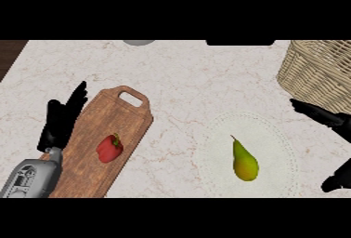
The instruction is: Pick the pear from the placemat and place it in the basket
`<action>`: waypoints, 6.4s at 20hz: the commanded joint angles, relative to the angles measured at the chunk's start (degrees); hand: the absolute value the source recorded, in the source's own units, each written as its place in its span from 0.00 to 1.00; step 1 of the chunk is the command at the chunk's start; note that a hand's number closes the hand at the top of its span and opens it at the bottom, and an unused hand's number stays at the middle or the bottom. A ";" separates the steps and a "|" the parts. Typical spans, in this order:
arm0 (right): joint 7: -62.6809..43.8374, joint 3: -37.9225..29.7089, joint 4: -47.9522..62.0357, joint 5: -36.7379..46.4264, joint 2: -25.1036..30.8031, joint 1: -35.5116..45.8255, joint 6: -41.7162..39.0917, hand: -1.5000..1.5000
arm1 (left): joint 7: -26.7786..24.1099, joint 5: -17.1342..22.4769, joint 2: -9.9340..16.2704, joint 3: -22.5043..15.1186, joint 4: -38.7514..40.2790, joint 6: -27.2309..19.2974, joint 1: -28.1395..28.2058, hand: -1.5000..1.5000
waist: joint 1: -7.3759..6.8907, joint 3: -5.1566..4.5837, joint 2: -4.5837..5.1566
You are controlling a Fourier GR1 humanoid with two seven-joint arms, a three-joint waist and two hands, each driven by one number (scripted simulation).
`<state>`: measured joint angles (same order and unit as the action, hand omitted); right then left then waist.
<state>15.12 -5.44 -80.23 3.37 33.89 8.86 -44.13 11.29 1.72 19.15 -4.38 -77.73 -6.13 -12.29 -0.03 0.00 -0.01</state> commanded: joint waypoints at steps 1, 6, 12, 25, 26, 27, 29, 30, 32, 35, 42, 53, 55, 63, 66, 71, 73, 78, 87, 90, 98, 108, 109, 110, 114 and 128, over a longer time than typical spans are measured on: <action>4.78 3.37 2.41 6.90 -4.59 -1.36 2.98 0.00 | 3.48 -0.87 -1.47 0.16 -2.66 -0.03 -0.38 0.50 | -0.12 0.03 0.01; 2.39 4.31 0.01 8.09 -6.73 -1.24 1.63 0.00 | 2.45 -4.04 -4.64 -0.10 -2.55 -0.94 0.09 0.50 | -0.02 0.01 -0.02; 4.73 3.88 0.70 12.06 -10.36 -3.09 4.82 0.00 | 2.49 -2.38 -1.60 4.64 -5.41 4.84 2.83 0.50 | -0.09 0.01 -0.04; 0.62 5.11 5.43 16.57 -18.18 4.51 6.88 0.00 | 0.47 -5.91 -4.84 7.38 -1.10 6.86 0.13 0.50 | -0.07 0.00 0.03; 4.83 5.73 8.03 18.42 -16.88 3.20 6.72 0.00 | 0.39 -5.80 -4.68 8.50 1.27 6.91 -1.84 0.50 | -0.01 0.01 0.05; 6.77 5.28 9.60 19.58 -15.69 3.59 7.41 0.00 | 6.08 -6.44 -6.49 5.69 -8.73 5.31 2.68 0.50 | -0.22 0.02 -0.01; 7.32 6.26 6.79 20.07 -16.39 0.32 6.73 0.00 | 3.67 -6.13 -5.54 8.25 -4.20 6.80 0.17 0.50 | 0.01 0.01 0.00; 1.50 7.13 6.80 19.77 -19.30 3.25 7.12 0.00 | 1.77 -8.35 -7.91 5.16 -5.19 5.27 3.21 0.50 | -0.09 0.00 0.00; 8.15 6.11 14.82 21.93 -17.14 6.07 7.78 0.00 | 4.66 -9.02 -7.69 5.54 -6.10 5.17 0.99 0.50 | -0.18 0.02 0.04; 2.72 7.91 8.23 21.36 -20.59 1.44 7.59 0.00 | 2.03 -8.02 -6.14 7.91 -4.56 7.41 2.63 0.50 | 0.02 0.00 -0.01; 8.65 7.73 13.47 24.90 -19.62 2.39 9.36 0.00 | 1.48 -9.40 -8.77 8.34 -1.95 6.23 0.46 0.50 | -0.03 0.01 0.04; 13.78 12.35 11.00 32.66 -22.53 -0.14 19.83 1.00 | 4.61 -10.25 -8.90 8.17 -6.13 6.95 0.53 0.50 | -0.21 0.03 -0.03; 11.09 11.16 10.03 32.05 -22.73 3.25 18.39 1.00 | 2.77 -10.45 -9.88 7.80 -6.37 6.93 3.78 0.50 | -0.19 0.01 -0.02; 10.11 19.97 1.03 50.77 -12.86 -0.39 28.04 1.00 | 1.65 -9.25 -7.36 10.74 -1.29 8.43 -0.13 0.50 | 0.95 -0.14 -0.28; 8.58 23.33 -3.88 59.67 -6.39 -1.98 31.38 1.00 | 3.14 -10.05 -8.72 9.95 -2.62 6.86 0.30 0.50 | 1.56 -0.14 -0.63; 5.91 22.36 -19.42 60.88 -4.86 -9.88 33.16 1.00 | -2.05 -7.78 -6.36 12.20 -0.46 10.26 3.22 0.50 | 0.95 -0.06 -0.21; 4.44 18.89 -25.71 51.52 -6.96 -12.57 24.40 1.00 | 0.42 -12.55 -11.04 7.98 -1.87 4.63 0.96 0.50 | 1.29 -0.05 -0.21; 1.20 11.99 -38.62 37.44 -9.01 -17.19 14.78 1.00 | 1.08 -8.96 -7.60 11.40 -3.03 8.10 2.01 0.50 | 1.58 -0.09 -0.39; -19.57 -4.23 -55.80 6.67 -17.42 -14.51 4.54 1.00 | 3.67 -9.36 -7.11 10.69 -4.22 8.81 1.51 0.50 | 0.88 -0.18 -0.25; -27.80 -11.84 -56.25 -3.28 -14.35 -7.85 4.57 1.00 | 2.37 -10.12 -8.25 9.91 -3.83 7.90 1.43 0.50 | 0.56 -0.19 -0.17; -52.76 -20.22 -51.33 -25.81 1.54 8.91 11.46 1.00 | 2.75 -10.87 -8.48 9.56 -2.33 7.61 0.23 0.50 | 0.42 -0.27 -0.32; -49.89 -18.94 -28.16 -11.22 23.57 27.44 4.35 1.00 | 0.01 -9.81 -8.91 8.83 -2.07 9.64 0.21 0.50 | -2.33 -0.10 0.56; -46.23 -19.10 -27.01 -7.65 23.59 25.11 2.46 1.00 | 0.36 -8.90 -8.66 9.75 -1.67 9.93 0.13 0.50 | -1.97 -0.02 0.62; -44.13 -17.18 -24.55 -5.07 24.48 26.15 1.90 1.00 | 1.01 -11.00 -9.47 8.55 -1.19 8.13 -1.16 0.50 | -2.07 -0.01 0.76; -32.47 -14.90 -12.91 5.21 25.57 27.09 3.26 1.00 | 2.76 -10.86 -10.39 8.00 -2.92 7.84 -1.29 0.50 | -2.12 0.05 0.75; 5.72 -5.13 23.73 22.95 25.10 33.90 16.41 1.00 | 2.75 -9.59 -8.07 10.53 0.71 9.80 -4.53 0.50 | -1.75 0.04 0.79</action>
<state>11.98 -12.92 -64.97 22.53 60.04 41.35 -31.14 13.35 -8.86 9.83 4.37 -79.99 2.80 -13.59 -2.07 0.03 0.66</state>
